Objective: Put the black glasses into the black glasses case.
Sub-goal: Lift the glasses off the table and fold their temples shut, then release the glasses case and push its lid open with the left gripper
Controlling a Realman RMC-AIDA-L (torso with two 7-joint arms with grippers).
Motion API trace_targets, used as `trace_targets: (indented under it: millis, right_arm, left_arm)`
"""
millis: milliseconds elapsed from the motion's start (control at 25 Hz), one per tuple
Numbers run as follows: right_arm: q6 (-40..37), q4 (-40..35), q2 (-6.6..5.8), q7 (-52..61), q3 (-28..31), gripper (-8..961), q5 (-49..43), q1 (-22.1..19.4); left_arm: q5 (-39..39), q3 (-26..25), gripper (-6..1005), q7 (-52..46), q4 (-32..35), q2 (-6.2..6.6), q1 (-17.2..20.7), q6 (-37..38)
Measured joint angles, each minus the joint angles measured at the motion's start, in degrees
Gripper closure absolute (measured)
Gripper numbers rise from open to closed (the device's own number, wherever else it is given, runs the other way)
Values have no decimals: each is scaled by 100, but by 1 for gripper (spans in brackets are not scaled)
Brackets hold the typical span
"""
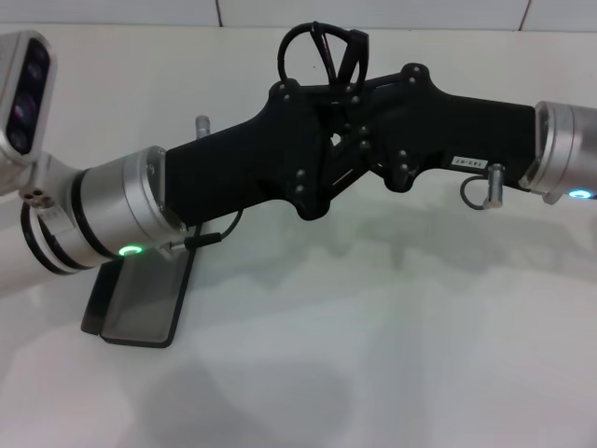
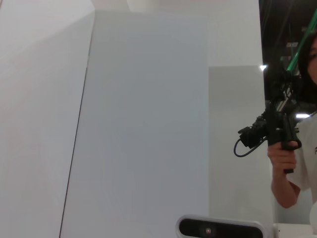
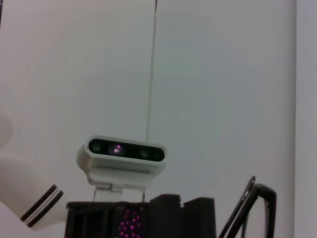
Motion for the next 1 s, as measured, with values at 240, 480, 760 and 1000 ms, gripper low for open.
trace_targets:
  millis: [240,480,760,1000]
  right_arm:
    - [31,0,0,3,29,866,11,-49]
    - [371,-135,-68,202,18,866,-130,-54]
    - [955,-2426,-96,2061,6,866,-2873,-300]
    - [1469,-4200,-28,2911,-774,866,-5387,-372]
  left_arm:
    - [-14,0,858,-4,19,10,84,201]
    - [-22,-222,858,-32,238,216,424,1000]
    - [-9,-684,856,-307,518,652,1040,1623]
    - [-24,-792,850,-412,599,724,1271,1650]
